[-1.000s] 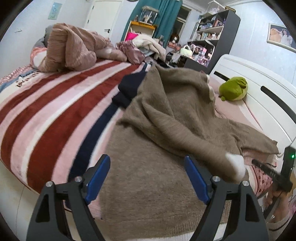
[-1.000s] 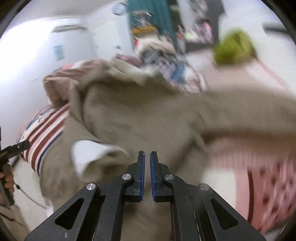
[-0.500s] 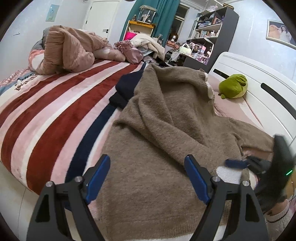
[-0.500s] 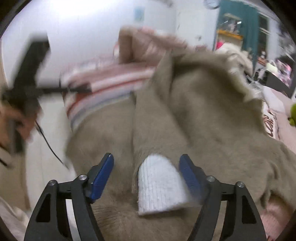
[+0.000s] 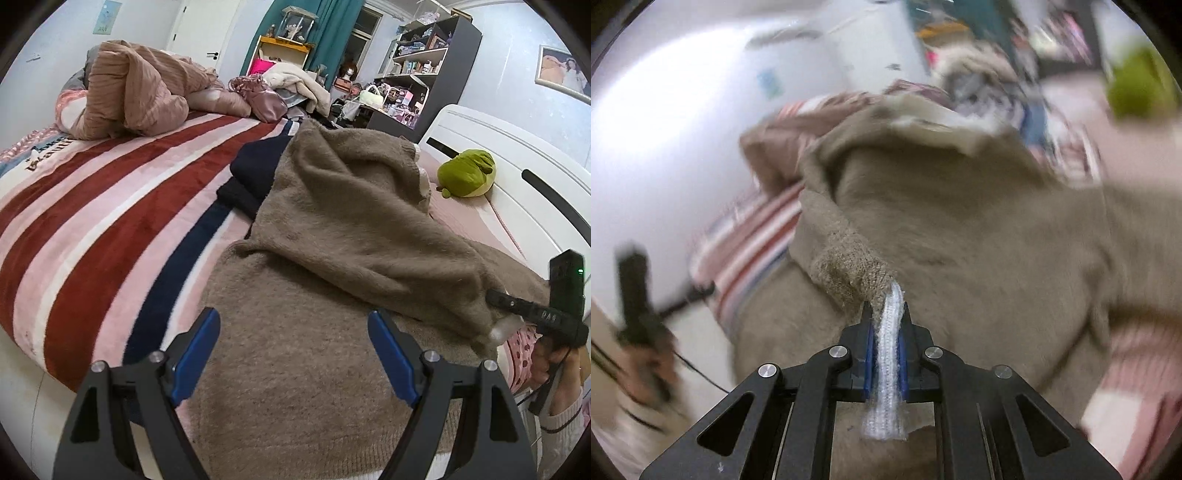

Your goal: Fold small clothes

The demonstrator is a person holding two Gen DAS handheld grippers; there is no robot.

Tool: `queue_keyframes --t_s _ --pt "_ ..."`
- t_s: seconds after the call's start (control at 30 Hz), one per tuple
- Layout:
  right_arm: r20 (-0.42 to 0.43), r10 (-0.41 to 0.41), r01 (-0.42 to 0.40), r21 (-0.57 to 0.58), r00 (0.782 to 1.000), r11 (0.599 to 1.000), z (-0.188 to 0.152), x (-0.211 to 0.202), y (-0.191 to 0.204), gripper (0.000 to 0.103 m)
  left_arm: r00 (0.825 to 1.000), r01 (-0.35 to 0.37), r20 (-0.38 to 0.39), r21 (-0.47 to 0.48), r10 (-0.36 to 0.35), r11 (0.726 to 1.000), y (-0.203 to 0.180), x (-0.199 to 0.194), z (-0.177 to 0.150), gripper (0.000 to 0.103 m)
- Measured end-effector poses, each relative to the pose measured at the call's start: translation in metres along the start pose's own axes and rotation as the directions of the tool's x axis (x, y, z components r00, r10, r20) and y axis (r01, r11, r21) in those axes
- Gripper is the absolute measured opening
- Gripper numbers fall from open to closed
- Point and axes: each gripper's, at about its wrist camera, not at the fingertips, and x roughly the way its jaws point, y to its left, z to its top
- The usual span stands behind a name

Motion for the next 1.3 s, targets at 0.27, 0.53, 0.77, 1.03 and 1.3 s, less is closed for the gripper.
queue_keyframes --t_s 0.27,0.53,0.77,1.03,1.3 --pt "-0.109 -0.034 0.064 0.286 0.993 0.956 -0.018 -0.012 -0.09 0.026 0.996 -0.05 -0.072 -0.012 0.049 0.999 0.015 0.024 -0.005 0.08" --pt "-0.193 -0.026 0.071 0.231 0.981 0.97 -0.084 -0.058 -0.079 0.064 0.98 -0.075 -0.189 -0.044 0.066 0.996 0.055 0.029 -0.034 0.085" --pt "-0.164 0.169 -0.108 0.327 0.972 0.939 -0.139 -0.051 -0.078 0.065 0.975 -0.036 -0.219 -0.03 0.029 0.999 0.053 0.041 -0.058 0.085" --pt "-0.134 0.109 -0.071 0.262 0.985 0.962 -0.137 -0.032 -0.058 0.017 0.969 -0.051 -0.238 0.043 0.06 0.998 0.023 0.04 -0.074 0.068" --pt "0.032 0.167 -0.17 0.232 0.985 0.958 -0.112 -0.056 -0.03 0.009 0.982 0.029 -0.185 -0.045 -0.037 0.999 0.02 0.006 -0.071 0.009"
